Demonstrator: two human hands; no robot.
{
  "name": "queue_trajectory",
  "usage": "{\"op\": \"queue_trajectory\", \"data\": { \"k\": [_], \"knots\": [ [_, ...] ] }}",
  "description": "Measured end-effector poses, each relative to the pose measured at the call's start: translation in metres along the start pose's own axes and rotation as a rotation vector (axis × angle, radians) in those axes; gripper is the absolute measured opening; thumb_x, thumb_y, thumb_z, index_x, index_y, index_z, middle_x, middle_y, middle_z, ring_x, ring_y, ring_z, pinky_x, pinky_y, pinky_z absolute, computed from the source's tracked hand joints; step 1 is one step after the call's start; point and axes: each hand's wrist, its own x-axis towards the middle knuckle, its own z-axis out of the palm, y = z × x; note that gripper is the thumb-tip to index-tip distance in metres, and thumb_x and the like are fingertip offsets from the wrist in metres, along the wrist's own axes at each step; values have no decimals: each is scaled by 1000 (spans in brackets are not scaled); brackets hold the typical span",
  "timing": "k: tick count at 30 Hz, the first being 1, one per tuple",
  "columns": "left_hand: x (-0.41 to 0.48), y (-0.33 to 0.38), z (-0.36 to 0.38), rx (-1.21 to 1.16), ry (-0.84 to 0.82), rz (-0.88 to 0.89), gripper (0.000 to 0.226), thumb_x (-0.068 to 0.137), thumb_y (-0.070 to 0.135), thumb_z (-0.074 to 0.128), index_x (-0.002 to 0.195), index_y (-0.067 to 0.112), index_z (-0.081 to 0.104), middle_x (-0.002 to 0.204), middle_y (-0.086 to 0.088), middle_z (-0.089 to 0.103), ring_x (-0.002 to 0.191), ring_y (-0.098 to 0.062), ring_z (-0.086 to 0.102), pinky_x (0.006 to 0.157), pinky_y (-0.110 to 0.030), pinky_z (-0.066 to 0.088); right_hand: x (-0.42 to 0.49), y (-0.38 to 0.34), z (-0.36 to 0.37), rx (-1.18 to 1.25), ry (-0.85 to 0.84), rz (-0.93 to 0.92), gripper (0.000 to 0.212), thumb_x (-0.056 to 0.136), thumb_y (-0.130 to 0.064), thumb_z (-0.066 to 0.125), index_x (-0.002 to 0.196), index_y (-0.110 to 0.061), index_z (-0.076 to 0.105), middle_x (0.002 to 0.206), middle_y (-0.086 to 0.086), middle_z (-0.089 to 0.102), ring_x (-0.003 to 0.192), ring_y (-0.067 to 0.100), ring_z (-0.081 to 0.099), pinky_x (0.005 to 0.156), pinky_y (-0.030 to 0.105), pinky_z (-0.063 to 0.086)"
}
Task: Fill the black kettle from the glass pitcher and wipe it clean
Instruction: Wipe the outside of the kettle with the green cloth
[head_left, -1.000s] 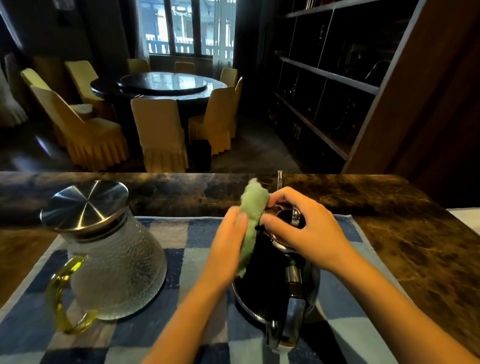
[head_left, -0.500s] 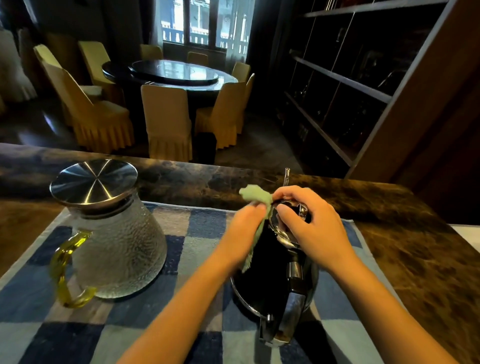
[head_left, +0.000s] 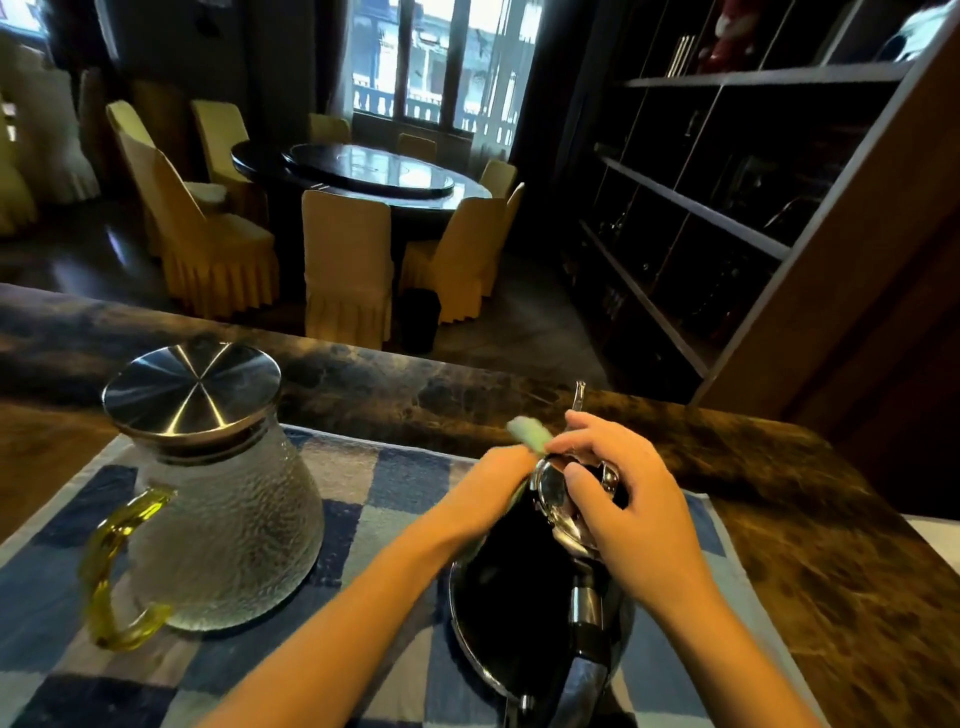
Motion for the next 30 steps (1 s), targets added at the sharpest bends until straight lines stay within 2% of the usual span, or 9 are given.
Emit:
{"op": "queue_trajectory", "data": {
  "k": [4,6,9,12,18,21,24,26,30],
  "knots": [
    [20,26,5,-31,-135,-128,33,100,12,38,128,-2,50,124,-22,57,113,-24,53,105,-38,40,-1,1,-2,6,-32,15,28,77,-44,46,98,-42,65,129,-25,54,129,-6,38,107,27,32],
    [22,21,5,188,-189,-97,28,98,6,40,121,-5,53,108,-18,59,102,-20,53,102,-38,44,1,1,-2,15,-46,27,26,78,-45,48,96,-42,66,126,-25,57,128,-5,42,107,29,35],
    [21,-12,0,90,-43,-171,22,97,18,41,90,14,61,87,-2,59,85,-16,58,85,-32,53,1,1,-3,48,-57,41,25,77,-51,48,94,-43,65,107,-25,66,108,0,58,91,39,50],
    [21,-78,-10,69,132,-177,39,84,47,50,104,19,68,110,-9,67,110,-28,61,97,-51,48,2,1,-1,58,-57,34,18,81,-42,50,91,-39,65,94,-21,67,94,2,62,81,40,53],
    [-41,-12,25,-144,317,88,30,100,10,33,94,13,62,83,5,70,82,1,64,72,-9,48,1,0,1,51,-32,6,15,82,-32,52,90,-34,64,91,-16,66,88,3,61,77,38,52],
    [-24,5,21,-199,304,83,28,100,8,31,95,10,58,86,0,62,76,-1,61,71,-12,49,0,1,1,81,25,11,19,79,-30,54,95,-30,64,99,-15,61,93,1,58,80,29,50],
    [-24,-20,15,-106,286,-17,22,99,14,34,96,12,56,94,-7,58,93,-20,53,85,-33,46,-1,1,2,95,54,37,25,77,-31,54,100,-28,62,104,-15,57,98,-1,56,80,19,45],
    [-40,-40,18,-151,332,-50,25,100,18,35,103,13,59,104,-5,63,104,-19,55,91,-35,46,0,0,2,105,61,41,22,77,-30,53,96,-27,63,99,-15,59,95,1,57,79,20,46],
    [-84,-52,40,-254,358,-67,21,95,39,36,109,34,51,117,11,57,99,12,57,85,-9,44,0,-3,4,102,61,35,15,79,-27,52,86,-30,65,87,-15,65,85,5,60,76,35,52]
  ]
}}
